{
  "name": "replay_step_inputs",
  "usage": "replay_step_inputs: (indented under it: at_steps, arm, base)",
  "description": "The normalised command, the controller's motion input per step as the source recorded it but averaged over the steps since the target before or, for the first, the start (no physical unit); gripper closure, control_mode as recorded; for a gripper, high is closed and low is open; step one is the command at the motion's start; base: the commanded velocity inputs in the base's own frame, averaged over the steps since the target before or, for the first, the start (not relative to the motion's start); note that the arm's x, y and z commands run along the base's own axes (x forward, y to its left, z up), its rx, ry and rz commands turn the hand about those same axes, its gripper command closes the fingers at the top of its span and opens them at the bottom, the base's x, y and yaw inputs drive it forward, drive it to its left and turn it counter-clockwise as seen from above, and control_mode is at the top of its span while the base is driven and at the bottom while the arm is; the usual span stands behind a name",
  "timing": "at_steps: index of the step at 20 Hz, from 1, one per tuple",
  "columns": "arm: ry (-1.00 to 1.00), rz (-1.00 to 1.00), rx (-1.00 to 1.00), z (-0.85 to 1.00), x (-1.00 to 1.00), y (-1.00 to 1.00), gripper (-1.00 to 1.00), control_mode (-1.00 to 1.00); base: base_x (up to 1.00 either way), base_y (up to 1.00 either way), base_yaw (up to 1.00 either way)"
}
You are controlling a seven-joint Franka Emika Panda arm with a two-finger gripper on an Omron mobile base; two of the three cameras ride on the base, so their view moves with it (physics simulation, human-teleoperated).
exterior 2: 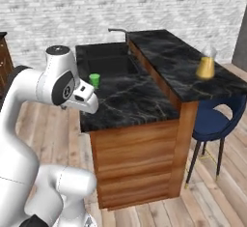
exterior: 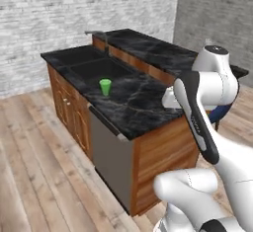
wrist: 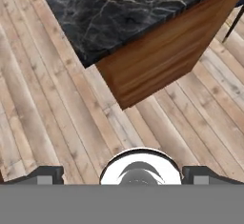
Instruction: Place the pitcher and cup on the dining counter for serving.
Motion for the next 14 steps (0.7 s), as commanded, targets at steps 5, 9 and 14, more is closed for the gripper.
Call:
replay_step_inputs:
  at_steps: [5, 9, 14]
  arm:
    - [0.0, 0.0, 0.0, 0.0, 0.0, 0.0, -1.0, 1.0]
    - [0.0, 0.0, 0.0, 0.0, 0.0, 0.0, -1.0, 1.0]
    - [0.0, 0.0, 0.0, 0.0, 0.0, 0.0, -1.0, 1.0]
  base:
    - [0.74, 1.0, -0.36]
    - [1.0, 1.0, -0.45]
    - [1.0, 0.96, -0.54]
